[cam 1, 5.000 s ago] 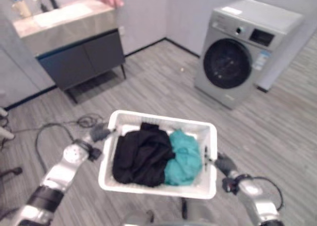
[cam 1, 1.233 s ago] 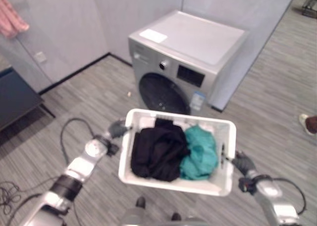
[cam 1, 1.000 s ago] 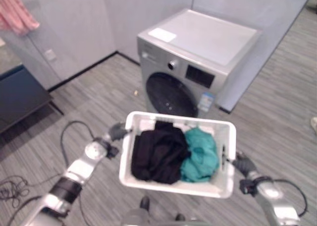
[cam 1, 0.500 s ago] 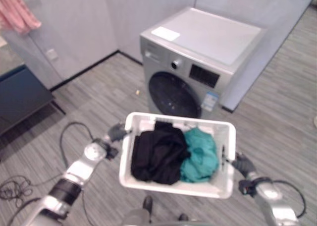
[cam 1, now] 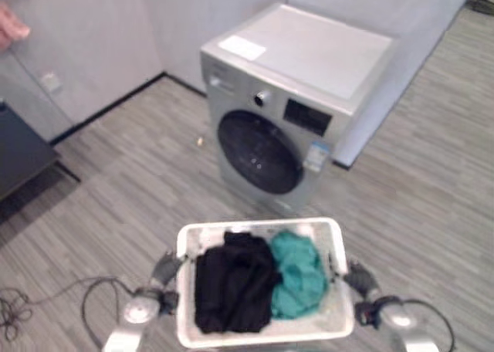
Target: Grab the laundry basket,head to the washer,open it,put in the laundry and shut it.
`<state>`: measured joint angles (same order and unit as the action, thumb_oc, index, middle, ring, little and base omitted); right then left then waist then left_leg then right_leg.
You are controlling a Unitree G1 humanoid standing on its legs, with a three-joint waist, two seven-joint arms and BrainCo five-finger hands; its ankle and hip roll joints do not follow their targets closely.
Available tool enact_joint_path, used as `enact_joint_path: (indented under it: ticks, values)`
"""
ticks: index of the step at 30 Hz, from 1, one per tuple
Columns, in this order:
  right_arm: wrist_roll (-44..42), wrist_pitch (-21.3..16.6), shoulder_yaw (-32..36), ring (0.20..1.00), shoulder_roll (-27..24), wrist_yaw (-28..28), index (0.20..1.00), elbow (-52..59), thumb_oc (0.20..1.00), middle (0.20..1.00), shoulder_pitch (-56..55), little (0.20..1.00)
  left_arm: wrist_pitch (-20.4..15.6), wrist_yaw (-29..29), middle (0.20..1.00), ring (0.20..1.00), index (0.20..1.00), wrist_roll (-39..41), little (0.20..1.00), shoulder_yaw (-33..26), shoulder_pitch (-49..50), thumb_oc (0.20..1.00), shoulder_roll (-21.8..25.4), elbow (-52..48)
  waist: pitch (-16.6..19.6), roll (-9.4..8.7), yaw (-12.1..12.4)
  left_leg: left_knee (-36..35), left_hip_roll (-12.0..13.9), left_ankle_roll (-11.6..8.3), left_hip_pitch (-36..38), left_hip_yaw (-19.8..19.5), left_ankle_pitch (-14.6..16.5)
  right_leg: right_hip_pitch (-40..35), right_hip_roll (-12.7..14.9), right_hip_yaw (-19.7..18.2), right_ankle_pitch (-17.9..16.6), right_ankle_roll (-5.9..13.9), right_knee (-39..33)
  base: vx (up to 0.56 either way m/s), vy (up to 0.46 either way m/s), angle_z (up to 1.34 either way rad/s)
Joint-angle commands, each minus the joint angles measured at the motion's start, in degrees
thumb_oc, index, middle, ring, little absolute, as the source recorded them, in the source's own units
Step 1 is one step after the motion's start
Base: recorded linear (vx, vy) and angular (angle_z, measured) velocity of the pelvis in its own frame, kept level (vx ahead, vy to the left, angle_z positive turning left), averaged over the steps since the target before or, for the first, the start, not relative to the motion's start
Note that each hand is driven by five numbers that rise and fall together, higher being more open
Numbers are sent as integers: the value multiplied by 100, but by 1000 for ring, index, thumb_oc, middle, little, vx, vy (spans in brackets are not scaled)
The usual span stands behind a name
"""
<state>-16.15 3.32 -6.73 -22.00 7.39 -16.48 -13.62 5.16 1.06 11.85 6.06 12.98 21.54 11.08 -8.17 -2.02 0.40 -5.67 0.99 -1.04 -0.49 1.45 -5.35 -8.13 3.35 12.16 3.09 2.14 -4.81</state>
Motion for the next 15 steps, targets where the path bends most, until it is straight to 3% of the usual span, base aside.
enact_joint_path:
  ticks: [1, 13, 15]
  values:
    - [-105, -276, 300, 200, -242, 55, 200, 455, 200, 200, -14, 200, -519, 27, 200, 200, 200, 505, 200, -541, -200, 200, 66, -242, -32, 86, 104, 221, 465, -126, 410, 334, 734, 405, 555, 250, -303, 306, 231, 24, -16, -5]
    - [-351, -281, 558, 200, -570, 263, 200, 1754, 200, 200, -175, 200, -534, 77, 200, 200, 200, 362, 200, -858, -258, 200, 301, -819, -68, 67, 53, 238, 616, -211, 411, 373, 703, 481, 407, 165, -165, 222, 351, 12, -46, -1]
    - [-750, -306, 874, 200, -955, 383, 200, 2395, 200, 200, -173, 200, -546, 18, 200, 200, 200, 396, 200, -1180, -275, 200, 600, -1462, -118, 41, 32, 370, 721, -266, 321, 334, 672, 548, 298, 100, -101, 139, 422, -12, -102, 3]
